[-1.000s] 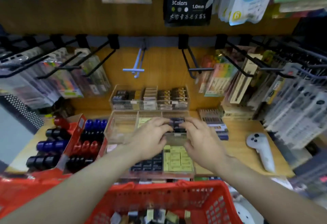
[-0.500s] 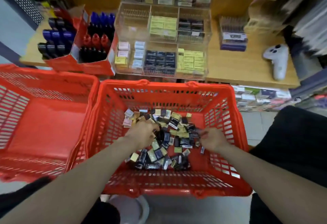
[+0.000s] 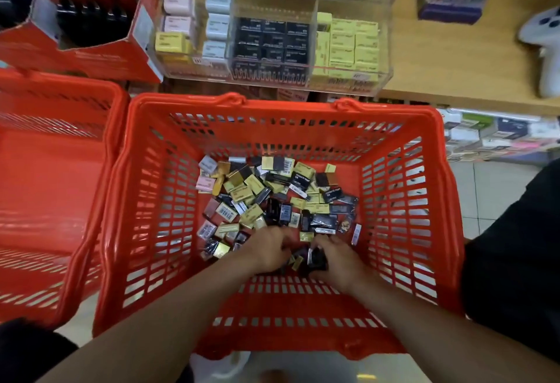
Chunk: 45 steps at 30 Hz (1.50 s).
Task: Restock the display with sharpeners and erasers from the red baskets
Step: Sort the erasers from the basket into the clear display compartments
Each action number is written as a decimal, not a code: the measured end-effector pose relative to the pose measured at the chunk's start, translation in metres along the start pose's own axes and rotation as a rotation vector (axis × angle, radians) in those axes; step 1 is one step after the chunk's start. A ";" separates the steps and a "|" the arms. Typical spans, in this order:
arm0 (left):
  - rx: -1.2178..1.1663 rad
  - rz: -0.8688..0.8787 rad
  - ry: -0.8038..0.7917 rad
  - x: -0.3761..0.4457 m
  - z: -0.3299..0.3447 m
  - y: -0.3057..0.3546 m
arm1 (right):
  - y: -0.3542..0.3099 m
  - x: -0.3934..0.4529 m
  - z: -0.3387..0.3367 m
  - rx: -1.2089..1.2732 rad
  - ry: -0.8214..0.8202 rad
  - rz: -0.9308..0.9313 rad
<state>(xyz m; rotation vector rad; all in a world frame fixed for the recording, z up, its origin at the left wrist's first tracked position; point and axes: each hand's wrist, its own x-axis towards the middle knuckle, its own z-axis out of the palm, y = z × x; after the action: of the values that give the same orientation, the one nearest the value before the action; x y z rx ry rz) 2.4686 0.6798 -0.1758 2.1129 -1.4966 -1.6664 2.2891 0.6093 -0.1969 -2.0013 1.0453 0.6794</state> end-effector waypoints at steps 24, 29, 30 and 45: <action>-1.010 0.071 0.234 -0.138 -0.153 0.156 | -0.131 -0.135 -0.223 0.618 0.353 -0.466; -1.090 0.213 0.252 -0.196 -0.169 0.179 | -0.154 -0.191 -0.259 0.614 0.368 -0.598; -1.121 0.234 0.249 -0.204 -0.166 0.179 | -0.154 -0.195 -0.262 0.624 0.376 -0.592; -1.536 0.287 0.228 -0.211 -0.177 0.178 | -0.145 -0.203 -0.280 1.114 0.362 -0.408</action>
<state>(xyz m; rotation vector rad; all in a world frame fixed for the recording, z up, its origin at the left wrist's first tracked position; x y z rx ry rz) 2.5051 0.6486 0.1492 1.0468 -0.1239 -1.4792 2.3355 0.5234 0.1653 -1.2522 0.8621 -0.4525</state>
